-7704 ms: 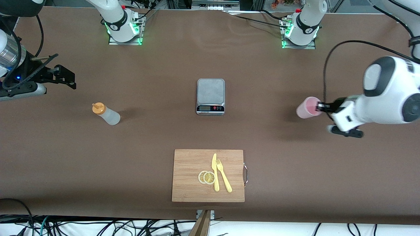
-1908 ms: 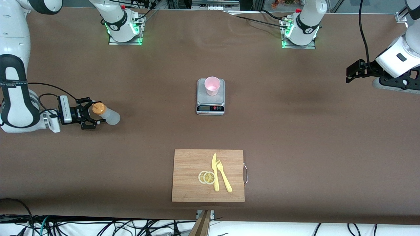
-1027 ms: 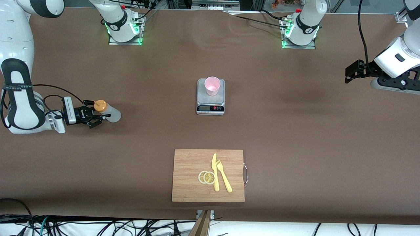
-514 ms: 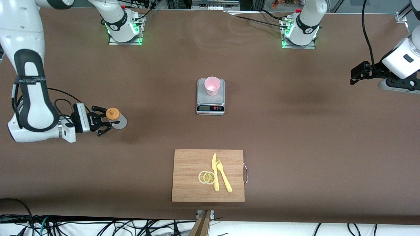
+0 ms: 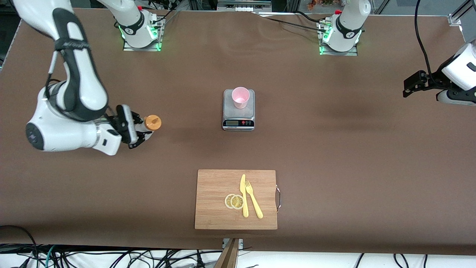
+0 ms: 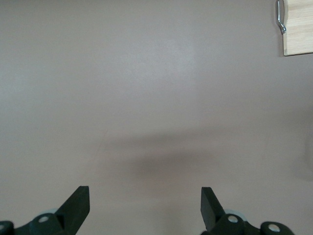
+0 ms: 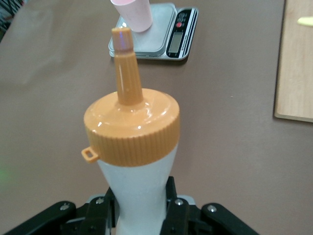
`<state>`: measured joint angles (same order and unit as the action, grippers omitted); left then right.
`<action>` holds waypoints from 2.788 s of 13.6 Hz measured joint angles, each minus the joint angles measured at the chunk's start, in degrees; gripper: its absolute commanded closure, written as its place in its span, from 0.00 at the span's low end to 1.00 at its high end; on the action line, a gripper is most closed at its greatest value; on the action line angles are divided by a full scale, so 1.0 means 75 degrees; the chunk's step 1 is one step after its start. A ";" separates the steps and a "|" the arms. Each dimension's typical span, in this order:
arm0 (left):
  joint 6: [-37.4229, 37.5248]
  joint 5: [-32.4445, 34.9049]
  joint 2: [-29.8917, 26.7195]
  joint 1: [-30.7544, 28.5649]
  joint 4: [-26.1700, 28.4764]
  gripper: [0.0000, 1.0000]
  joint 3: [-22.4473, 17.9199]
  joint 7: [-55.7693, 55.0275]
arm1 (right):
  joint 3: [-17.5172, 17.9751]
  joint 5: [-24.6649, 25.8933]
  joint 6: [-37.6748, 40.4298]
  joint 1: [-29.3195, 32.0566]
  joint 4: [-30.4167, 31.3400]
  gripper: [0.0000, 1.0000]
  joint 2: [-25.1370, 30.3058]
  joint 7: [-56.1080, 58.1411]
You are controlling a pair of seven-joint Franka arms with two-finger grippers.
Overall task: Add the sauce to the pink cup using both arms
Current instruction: 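Lift the bottle with the right gripper and carry it over the cup, then tilt the bottle nozzle into the pink cup with the right gripper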
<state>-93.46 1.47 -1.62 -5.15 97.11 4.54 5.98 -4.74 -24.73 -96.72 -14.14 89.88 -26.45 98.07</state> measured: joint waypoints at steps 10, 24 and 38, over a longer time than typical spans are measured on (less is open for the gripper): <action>-0.0004 -0.0002 0.0002 0.0034 -0.0150 0.00 0.0370 -0.0030 | -0.0004 0.1936 0.0154 -0.2265 0.0010 0.71 0.0447 -0.3358; 0.0001 0.0000 0.0009 0.0025 -0.0267 0.00 0.0485 -0.0126 | -0.0005 0.3096 0.0626 -0.4044 0.0105 0.71 0.0100 -0.5813; 0.0008 0.0000 0.0042 -0.0020 -0.0273 0.00 0.0490 -0.0129 | -0.0007 0.3184 0.1745 -0.4644 -0.1095 0.71 -0.0934 -0.7000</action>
<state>-93.40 1.47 -1.31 -5.29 95.07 8.22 5.02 -4.79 -0.85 -83.63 -48.97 81.68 -33.46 45.57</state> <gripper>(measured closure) 0.000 0.621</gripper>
